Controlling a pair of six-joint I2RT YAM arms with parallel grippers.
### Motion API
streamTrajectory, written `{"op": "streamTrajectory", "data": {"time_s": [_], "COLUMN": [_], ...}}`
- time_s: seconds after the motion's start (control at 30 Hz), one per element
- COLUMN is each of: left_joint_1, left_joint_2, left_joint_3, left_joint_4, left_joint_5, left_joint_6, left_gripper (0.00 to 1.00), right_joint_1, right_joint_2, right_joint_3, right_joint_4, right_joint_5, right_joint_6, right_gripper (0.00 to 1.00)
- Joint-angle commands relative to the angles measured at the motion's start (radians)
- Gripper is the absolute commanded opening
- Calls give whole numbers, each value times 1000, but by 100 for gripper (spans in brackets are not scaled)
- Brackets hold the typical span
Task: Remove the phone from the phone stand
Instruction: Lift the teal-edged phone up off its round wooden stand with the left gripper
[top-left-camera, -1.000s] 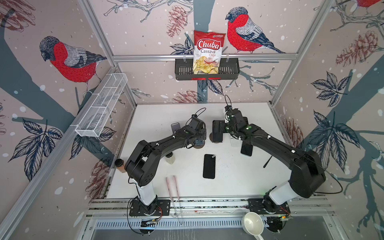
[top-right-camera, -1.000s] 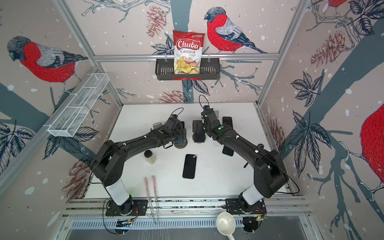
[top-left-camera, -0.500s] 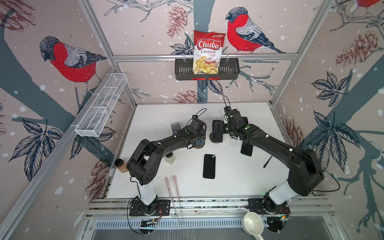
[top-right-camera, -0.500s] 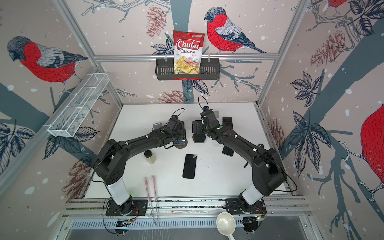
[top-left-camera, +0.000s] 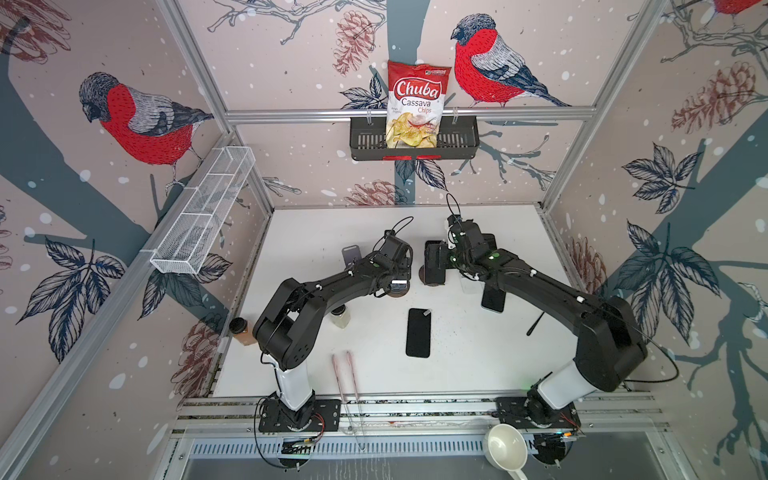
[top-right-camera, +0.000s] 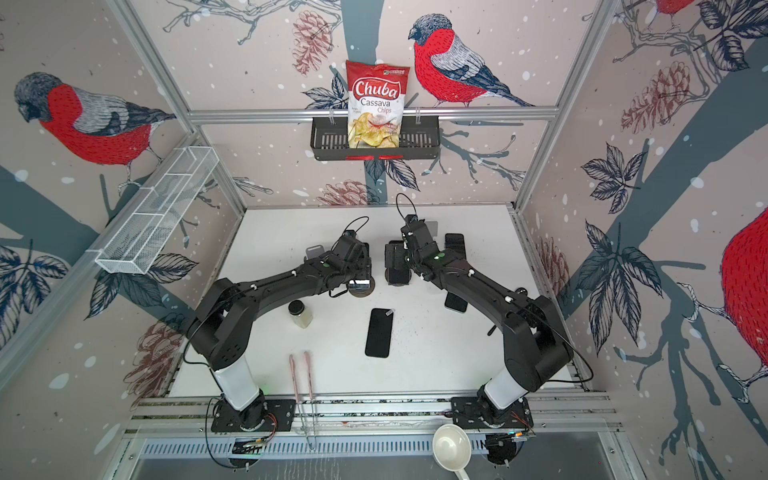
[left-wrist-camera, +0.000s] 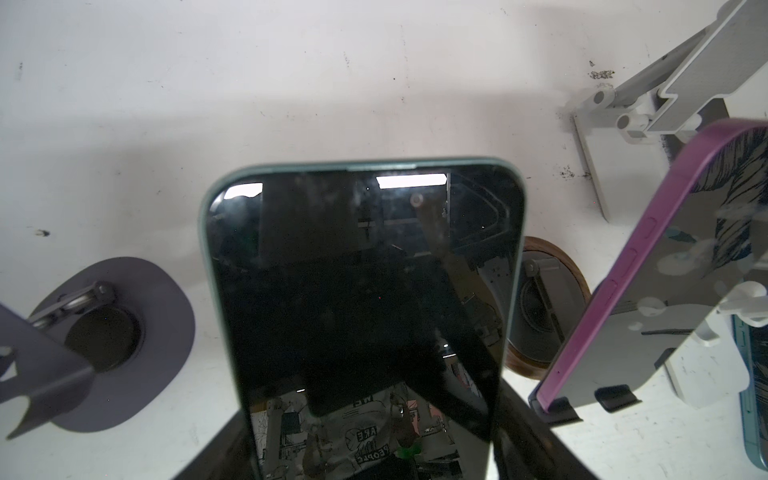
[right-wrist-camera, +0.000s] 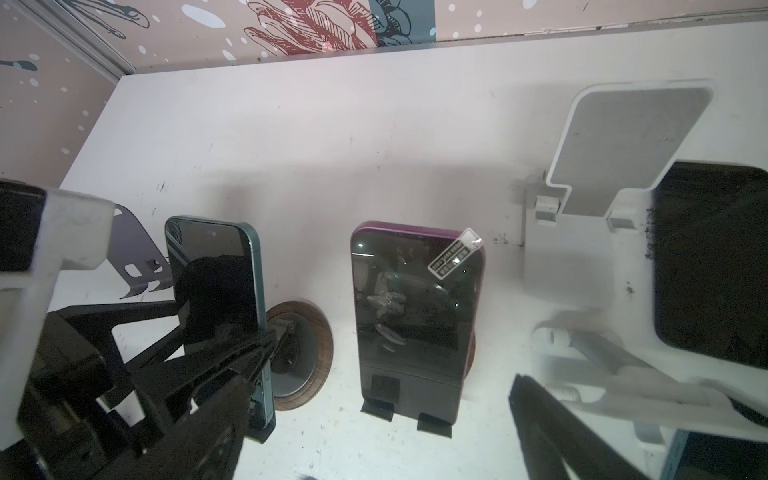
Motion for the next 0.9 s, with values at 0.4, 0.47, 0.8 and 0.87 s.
{"op": "streamTrajectory", "data": {"time_s": [0.4, 0.47, 0.8, 0.87], "left_joint_1": [3, 2, 2, 2], "left_joint_2": [-47, -54, -84, -93], "left_joint_3": [-27, -32, -38, -35], "left_joint_4": [47, 54, 63, 57], "left_joint_5": [-15, -12, -11, -14], "left_joint_6": [25, 30, 38, 40], "left_gripper": [60, 60, 59, 59], "right_joint_1": [1, 0, 1, 1], "right_joint_2": [-6, -6, 2, 5], "right_joint_3": [-7, -7, -4, -2], "right_joint_4": [29, 29, 29, 30], "right_joint_5": [-7, -9, -20, -26], "right_joint_6": [9, 10, 8, 6], "right_gripper": [99, 99, 99, 99]}}
